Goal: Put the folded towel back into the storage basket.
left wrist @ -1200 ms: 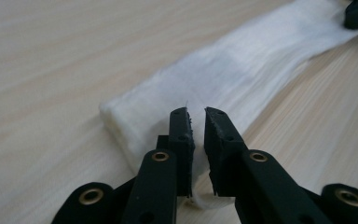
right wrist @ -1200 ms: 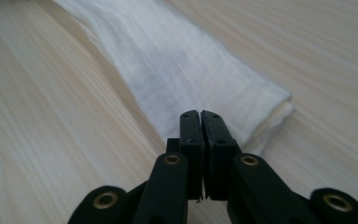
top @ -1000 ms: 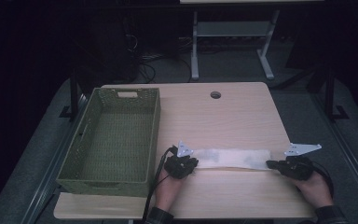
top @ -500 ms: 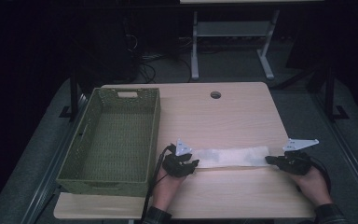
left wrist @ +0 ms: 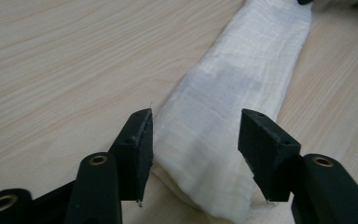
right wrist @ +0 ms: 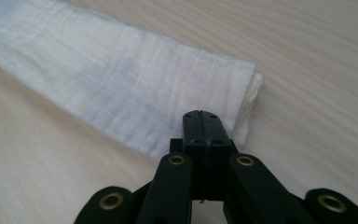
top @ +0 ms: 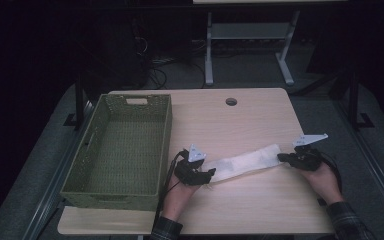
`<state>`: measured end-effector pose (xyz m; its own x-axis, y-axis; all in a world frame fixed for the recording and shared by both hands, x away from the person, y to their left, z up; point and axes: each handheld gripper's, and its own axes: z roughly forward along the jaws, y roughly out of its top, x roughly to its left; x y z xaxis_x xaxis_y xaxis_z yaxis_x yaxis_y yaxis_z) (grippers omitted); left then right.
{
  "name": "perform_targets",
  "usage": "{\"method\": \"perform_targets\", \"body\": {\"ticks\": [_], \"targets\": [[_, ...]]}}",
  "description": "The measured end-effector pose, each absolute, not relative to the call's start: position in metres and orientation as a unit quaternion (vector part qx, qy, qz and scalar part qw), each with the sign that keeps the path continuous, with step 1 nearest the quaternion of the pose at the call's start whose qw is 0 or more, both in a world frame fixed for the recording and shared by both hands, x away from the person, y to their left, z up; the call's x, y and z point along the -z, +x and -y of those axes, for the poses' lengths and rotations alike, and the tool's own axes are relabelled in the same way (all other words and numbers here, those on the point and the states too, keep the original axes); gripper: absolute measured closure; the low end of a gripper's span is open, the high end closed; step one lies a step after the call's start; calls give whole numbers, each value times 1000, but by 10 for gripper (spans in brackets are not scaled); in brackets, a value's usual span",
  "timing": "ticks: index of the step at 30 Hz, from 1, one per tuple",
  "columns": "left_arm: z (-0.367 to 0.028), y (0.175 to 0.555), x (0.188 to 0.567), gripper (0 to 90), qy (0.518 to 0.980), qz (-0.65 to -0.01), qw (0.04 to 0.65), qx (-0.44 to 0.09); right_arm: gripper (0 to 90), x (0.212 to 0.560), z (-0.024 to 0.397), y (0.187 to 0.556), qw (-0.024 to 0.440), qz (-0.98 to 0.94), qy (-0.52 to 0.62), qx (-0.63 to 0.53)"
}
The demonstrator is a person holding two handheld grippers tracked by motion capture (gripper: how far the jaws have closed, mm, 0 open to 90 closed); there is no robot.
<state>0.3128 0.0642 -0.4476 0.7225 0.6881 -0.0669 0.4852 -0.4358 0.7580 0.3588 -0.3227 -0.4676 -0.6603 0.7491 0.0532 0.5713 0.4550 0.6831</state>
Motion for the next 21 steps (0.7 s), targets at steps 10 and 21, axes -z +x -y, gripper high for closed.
{"method": "perform_targets", "body": {"ticks": [10,21], "targets": [[-62,319,447,417,838,-351,398,-126,897,466,304,393,136,-849,385,-335],[-61,329,449,505,837,-355,395,-132,897,467,278,427,149,-855,367,-335]]}}
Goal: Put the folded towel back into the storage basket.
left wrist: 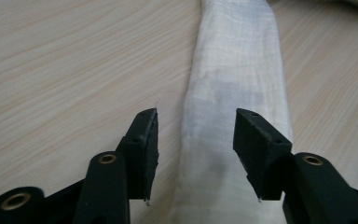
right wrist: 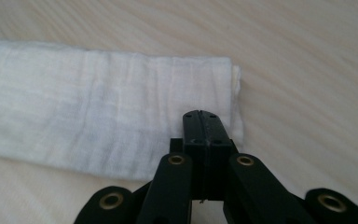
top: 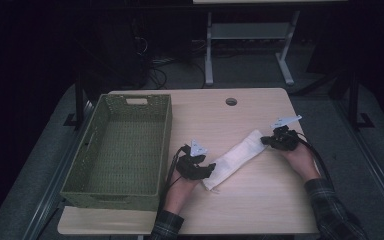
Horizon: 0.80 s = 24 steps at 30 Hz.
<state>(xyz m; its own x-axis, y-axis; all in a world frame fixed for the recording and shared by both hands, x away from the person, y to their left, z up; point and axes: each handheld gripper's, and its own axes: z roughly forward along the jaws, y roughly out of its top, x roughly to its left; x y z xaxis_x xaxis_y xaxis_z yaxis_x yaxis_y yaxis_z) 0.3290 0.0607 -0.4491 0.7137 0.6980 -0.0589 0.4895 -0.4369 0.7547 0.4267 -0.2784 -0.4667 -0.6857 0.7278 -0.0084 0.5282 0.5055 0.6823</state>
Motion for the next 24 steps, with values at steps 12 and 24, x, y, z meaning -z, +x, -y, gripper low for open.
{"method": "perform_targets", "body": {"ticks": [12,24], "targets": [[-61,338,455,829,841,-363,373,-146,663,453,282,422,136,-834,376,-379],[-54,333,461,895,876,-330,337,-101,465,452,292,412,144,-826,375,-395]]}}
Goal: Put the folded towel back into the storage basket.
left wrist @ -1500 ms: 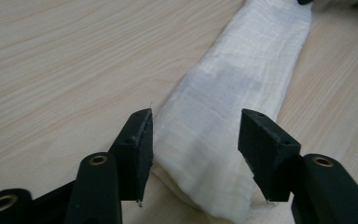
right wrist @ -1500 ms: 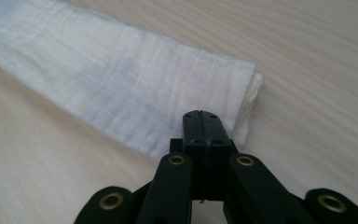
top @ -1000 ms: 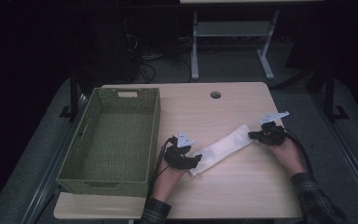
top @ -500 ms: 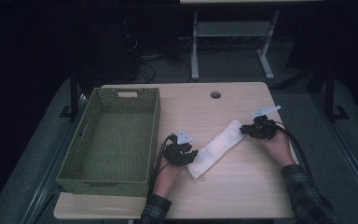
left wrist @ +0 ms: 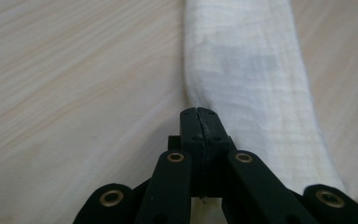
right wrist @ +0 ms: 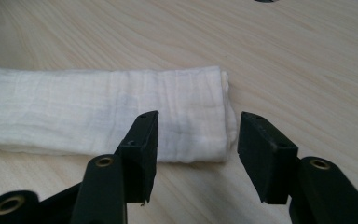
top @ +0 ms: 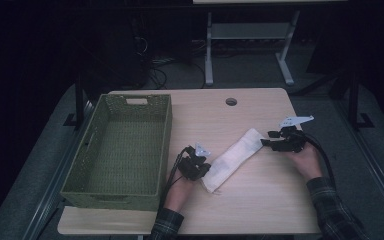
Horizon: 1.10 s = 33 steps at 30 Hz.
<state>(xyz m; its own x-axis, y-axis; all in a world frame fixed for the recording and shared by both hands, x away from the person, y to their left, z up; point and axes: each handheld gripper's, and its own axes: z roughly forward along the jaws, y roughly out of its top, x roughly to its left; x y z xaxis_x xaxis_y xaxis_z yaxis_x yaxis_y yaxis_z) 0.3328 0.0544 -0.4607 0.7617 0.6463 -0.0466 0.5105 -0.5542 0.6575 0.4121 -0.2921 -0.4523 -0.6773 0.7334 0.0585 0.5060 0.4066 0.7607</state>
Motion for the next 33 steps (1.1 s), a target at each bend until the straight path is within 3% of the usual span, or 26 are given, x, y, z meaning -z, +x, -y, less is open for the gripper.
{"method": "perform_targets", "body": {"ticks": [14,33], "targets": [[-44,304,462,895,892,-276,355,-43,420,454,285,410,135,-832,358,-402],[2,260,465,894,908,-191,373,12,419,456,275,408,131,-840,344,-398]]}}
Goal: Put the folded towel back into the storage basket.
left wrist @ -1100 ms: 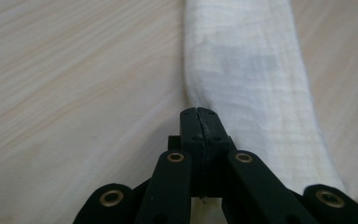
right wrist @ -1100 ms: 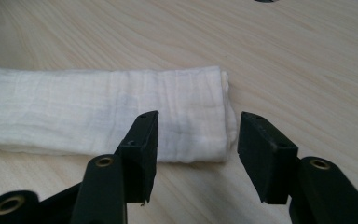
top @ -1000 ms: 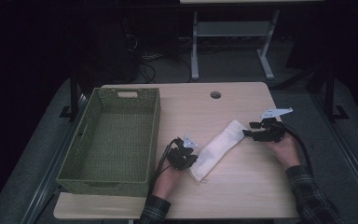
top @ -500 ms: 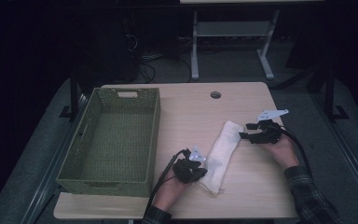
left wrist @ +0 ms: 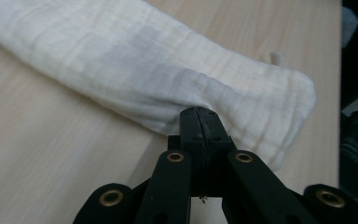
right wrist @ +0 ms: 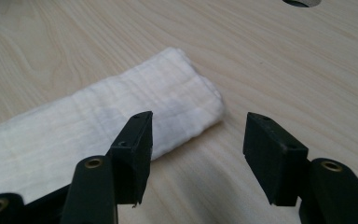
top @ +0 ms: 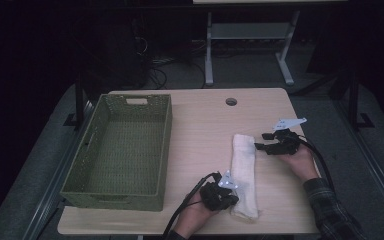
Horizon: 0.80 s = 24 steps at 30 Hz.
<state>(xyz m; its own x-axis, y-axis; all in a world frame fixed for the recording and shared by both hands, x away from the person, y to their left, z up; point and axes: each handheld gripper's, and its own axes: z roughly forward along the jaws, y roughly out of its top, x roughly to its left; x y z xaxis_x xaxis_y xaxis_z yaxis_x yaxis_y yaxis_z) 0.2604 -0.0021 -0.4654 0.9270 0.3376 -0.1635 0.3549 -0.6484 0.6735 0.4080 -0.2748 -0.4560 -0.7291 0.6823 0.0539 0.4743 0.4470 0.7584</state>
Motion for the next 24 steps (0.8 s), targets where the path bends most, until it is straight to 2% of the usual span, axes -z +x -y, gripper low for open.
{"method": "perform_targets", "body": {"ticks": [4,8,17,21,24], "targets": [[2,262,463,883,913,-181,366,9,418,456,274,408,131,-840,345,-397],[-4,271,455,826,915,-169,367,-1,417,457,274,408,131,-840,345,-397],[6,297,440,506,927,-109,358,-12,412,457,275,408,133,-840,344,-397],[14,309,438,402,931,-84,354,2,411,456,274,407,133,-841,345,-396],[21,315,438,355,936,-61,348,8,409,456,275,407,134,-841,344,-395]]}}
